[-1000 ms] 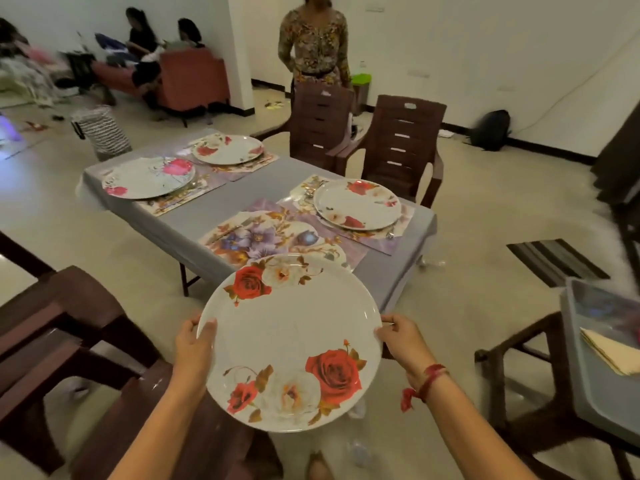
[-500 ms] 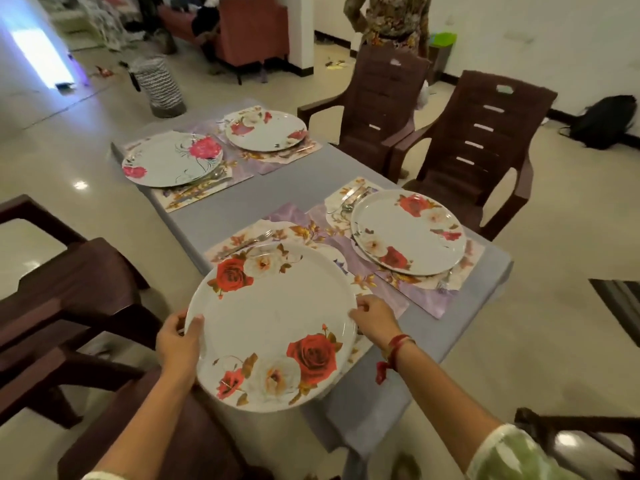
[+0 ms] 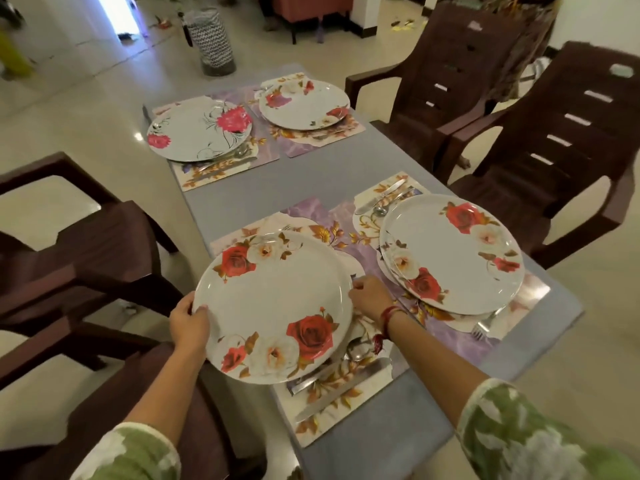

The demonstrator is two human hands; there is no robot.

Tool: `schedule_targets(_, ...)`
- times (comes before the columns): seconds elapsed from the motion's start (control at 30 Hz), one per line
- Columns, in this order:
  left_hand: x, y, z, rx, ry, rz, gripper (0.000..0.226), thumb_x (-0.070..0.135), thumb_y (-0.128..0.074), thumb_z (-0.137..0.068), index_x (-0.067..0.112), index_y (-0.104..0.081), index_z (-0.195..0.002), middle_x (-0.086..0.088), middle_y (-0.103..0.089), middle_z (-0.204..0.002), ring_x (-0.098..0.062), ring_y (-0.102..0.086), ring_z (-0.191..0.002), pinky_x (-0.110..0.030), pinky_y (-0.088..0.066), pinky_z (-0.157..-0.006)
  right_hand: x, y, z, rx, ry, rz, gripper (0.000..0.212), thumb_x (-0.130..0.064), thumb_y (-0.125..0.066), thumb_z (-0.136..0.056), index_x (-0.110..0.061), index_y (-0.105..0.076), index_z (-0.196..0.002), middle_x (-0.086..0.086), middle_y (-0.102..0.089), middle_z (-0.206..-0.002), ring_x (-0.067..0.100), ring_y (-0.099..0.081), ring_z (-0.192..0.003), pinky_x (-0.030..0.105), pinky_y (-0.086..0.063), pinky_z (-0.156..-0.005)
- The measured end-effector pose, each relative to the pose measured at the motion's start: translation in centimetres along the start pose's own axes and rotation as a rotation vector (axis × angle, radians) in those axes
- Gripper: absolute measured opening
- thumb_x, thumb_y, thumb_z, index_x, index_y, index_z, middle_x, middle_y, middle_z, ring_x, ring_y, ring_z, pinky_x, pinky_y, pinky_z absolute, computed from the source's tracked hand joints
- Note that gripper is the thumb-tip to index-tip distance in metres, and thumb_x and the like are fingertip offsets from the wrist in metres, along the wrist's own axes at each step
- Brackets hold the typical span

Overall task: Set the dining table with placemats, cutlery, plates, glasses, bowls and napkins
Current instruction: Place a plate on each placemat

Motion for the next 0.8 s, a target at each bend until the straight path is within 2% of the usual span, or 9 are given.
schedule_targets(0.1, 0.2, -0.8, -0.5, 0.000, -0.011, -0.010, 0.037, 0.005, -0.046, -0.096, 0.014, -0.056, -0.130, -0.006, -0.057, -0.127, -0.028, -0.052, -0.116, -0.044, -0.044, -0.100, 0.9, -0.2, -0.8, 0.008, -0.002, -0.012, 0.032, 0.002, -0.046, -0.076, -0.016, -0.030, -0.054, 0.003, -0.031, -0.056, 0.018, -0.030, -0.059, 0.030, -0.025, -0.059)
schedule_targets(0.27, -0.2, -1.3, -1.4, -0.033, -0.027, -0.055, 0.039, 0.008, -0.047, -0.096, 0.019, -0.055, -0.132, -0.004, -0.056, -0.131, -0.031, -0.053, -0.117, -0.052, -0.045, -0.101, 2.2, -0.3, -1.4, 0.034, -0.002, -0.049, 0.026, -0.001, -0.048, -0.074, -0.013, -0.037, -0.053, 0.022, -0.036, -0.064, 0.019, -0.034, -0.061, 0.030, -0.027, -0.060)
schedule_targets(0.43, 0.1, -1.1, -1.4, -0.068, -0.060, -0.092, 0.039, 0.009, -0.046, -0.097, 0.022, -0.055, -0.132, -0.002, -0.056, -0.129, -0.030, -0.054, -0.114, -0.051, -0.047, -0.098, 2.2, -0.2, -1.2, 0.033, -0.005, -0.047, 0.034, -0.003, -0.051, -0.076, -0.016, -0.034, -0.049, 0.007, -0.035, -0.057, 0.019, -0.033, -0.058, 0.030, -0.027, -0.059)
schedule_targets(0.67, 0.3, -1.1, -1.2, -0.101, -0.044, -0.069, 0.040, 0.004, -0.044, -0.096, 0.017, -0.053, -0.134, -0.001, -0.055, -0.126, -0.028, -0.052, -0.115, -0.050, -0.044, -0.101, 1.9, 0.0, -0.4, 0.020, -0.047, -0.100, 0.035, -0.007, -0.053, -0.081, -0.017, -0.037, -0.051, 0.001, -0.036, -0.053, 0.017, -0.033, -0.053, 0.026, -0.031, -0.056)
schedule_targets(0.8, 1.2, -1.7, -0.3, -0.109, -0.045, 0.006, 0.036, 0.005, -0.043, -0.099, 0.014, -0.052, -0.133, 0.002, -0.051, -0.118, -0.022, -0.048, -0.110, -0.048, -0.043, -0.102, 2.4, 0.2, 0.2, 0.038, -0.068, -0.155, 0.029, -0.009, -0.054, -0.080, -0.019, -0.038, -0.057, 0.006, -0.033, -0.061, 0.020, -0.033, -0.063, 0.031, -0.030, -0.062)
Point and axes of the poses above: each hand's wrist, its own z-axis away from the middle knuckle, its own y-axis out of the back of the hand, x = y × z, the point moved 3 cm from there along -z, towards the middle knuckle
